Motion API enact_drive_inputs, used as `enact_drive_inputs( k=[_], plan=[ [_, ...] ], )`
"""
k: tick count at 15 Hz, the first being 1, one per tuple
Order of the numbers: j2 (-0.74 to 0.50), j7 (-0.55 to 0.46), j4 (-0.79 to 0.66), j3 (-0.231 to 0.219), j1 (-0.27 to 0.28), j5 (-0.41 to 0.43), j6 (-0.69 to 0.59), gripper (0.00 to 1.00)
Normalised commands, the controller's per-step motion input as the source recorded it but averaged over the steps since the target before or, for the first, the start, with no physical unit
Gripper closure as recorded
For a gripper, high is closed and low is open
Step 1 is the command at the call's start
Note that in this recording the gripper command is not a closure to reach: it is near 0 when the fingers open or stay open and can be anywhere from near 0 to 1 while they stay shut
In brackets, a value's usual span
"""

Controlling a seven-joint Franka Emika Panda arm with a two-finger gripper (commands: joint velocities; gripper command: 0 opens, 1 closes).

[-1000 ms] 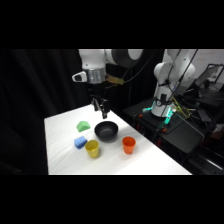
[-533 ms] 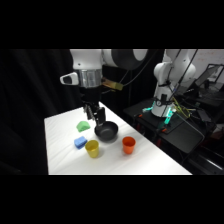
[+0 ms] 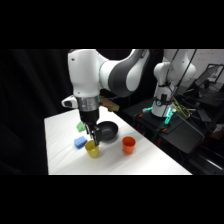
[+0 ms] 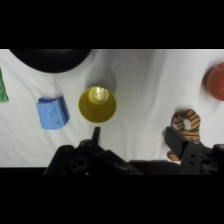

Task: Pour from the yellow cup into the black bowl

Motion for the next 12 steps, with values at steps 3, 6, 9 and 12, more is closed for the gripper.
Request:
enact_drive_inputs(
  k=[3, 6, 9, 12],
  plan=[
    [0.18, 0.09, 0.08, -0.040, 0.052, -0.018, 0.18, 0.00],
    [0.24, 0.10, 0.09, -0.073, 0.068, -0.052, 0.22, 0.00],
    [0.26, 0.07, 0.13, -0.067, 0.067, -0.040, 0.20, 0.00],
    [0.25, 0.09, 0.17, -0.086, 0.089, -0.051, 0.22, 0.00]
  ],
)
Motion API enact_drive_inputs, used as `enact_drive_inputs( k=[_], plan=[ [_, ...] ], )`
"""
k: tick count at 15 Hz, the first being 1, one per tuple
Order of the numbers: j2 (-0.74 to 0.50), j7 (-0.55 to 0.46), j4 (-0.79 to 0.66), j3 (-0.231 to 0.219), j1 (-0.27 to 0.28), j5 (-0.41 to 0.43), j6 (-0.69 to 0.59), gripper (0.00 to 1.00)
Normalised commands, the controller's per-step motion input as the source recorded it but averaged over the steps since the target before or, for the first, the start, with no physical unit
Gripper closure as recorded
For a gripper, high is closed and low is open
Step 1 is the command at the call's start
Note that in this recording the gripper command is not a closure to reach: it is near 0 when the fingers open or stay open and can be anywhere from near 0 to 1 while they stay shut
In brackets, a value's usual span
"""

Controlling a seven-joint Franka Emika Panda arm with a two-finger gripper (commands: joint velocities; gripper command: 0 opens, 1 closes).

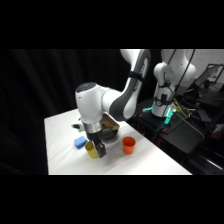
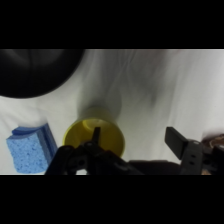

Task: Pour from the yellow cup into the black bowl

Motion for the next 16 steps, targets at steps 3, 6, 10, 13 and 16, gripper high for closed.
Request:
enact_drive_inputs(
  k=[3, 6, 10, 13, 16],
  plan=[
    [0.21, 0.08, 0.22, -0.094, 0.083, -0.045, 0.16, 0.54],
    [0.08, 0.01, 0.18, -0.093, 0.052, -0.061, 0.09, 1.00],
    [-0.03, 0.05, 0.14, -0.125, 0.066, -0.109, 0.01, 1.00],
    [-0.09, 0.11, 0.10, -0.125, 0.100, -0.148, -0.04, 0.15],
    [-0.32, 0.17, -0.05, -0.121, 0.134, -0.167, -0.16, 0.15]
  ],
)
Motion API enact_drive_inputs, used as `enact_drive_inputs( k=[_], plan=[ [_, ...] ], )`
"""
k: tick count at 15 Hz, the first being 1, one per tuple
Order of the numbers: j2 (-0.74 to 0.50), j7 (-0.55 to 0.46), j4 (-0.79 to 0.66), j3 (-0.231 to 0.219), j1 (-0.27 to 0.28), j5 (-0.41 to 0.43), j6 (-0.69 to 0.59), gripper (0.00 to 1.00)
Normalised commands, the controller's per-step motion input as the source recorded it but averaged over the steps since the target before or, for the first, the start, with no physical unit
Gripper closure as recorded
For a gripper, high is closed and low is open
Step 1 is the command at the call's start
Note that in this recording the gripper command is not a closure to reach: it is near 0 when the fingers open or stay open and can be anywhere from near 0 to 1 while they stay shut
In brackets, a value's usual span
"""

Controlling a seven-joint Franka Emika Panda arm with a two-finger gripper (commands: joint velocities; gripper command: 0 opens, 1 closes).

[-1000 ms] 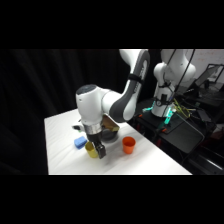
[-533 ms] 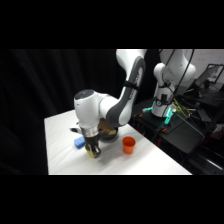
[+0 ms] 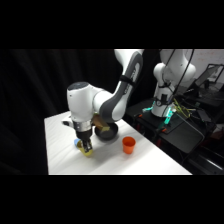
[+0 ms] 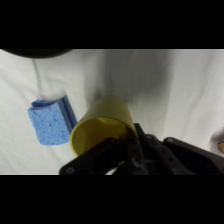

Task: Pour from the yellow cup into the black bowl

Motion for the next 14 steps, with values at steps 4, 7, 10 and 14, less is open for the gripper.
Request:
enact_drive_inputs(
  k=[4, 7, 10, 14],
  plan=[
    [-0.65, 0.17, -0.21, -0.082, 0.090, -0.151, -0.41, 0.15],
    [-0.69, 0.10, -0.32, 0.017, -0.021, -0.076, -0.42, 0.15],
    [-0.52, 0.02, -0.38, 0.062, -0.100, -0.010, -0.21, 0.15],
    [-0.42, -0.48, -0.48, 0.150, -0.242, 0.421, -0.04, 0.15]
  ],
)
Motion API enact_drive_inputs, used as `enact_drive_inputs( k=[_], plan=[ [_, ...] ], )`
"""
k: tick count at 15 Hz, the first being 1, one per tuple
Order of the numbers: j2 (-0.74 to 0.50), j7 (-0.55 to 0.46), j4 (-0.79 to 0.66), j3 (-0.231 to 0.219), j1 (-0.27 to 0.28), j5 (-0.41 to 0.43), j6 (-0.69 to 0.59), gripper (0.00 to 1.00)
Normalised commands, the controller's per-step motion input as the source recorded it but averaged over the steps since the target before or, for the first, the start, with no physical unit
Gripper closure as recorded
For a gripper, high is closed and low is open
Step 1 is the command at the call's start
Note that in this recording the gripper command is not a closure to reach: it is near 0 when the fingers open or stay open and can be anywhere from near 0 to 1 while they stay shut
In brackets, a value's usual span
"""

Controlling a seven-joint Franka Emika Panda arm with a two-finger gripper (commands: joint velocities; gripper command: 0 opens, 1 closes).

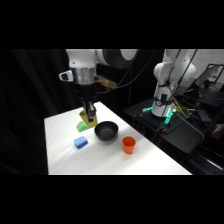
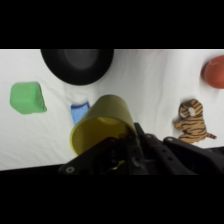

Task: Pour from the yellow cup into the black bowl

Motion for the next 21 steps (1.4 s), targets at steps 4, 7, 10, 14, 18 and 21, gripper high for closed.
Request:
enact_drive_inputs(
  k=[4, 7, 10, 14, 18, 21],
  plan=[
    [-0.34, -0.94, -0.40, 0.120, -0.313, 0.790, -0.14, 0.15],
    [-0.22, -0.76, -0.23, -0.010, -0.261, 0.589, -0.37, 0.15],
    [-0.05, -0.67, -0.05, -0.067, -0.224, 0.482, -0.55, 0.15],
    [0.23, -0.60, 0.17, -0.083, -0.178, 0.401, -0.63, 0.15],
    [0.49, -0.35, 0.42, -0.052, -0.142, 0.293, -0.65, 0.15],
    [0.58, -0.12, 0.57, -0.013, -0.120, 0.187, -0.57, 0.15]
  ],
)
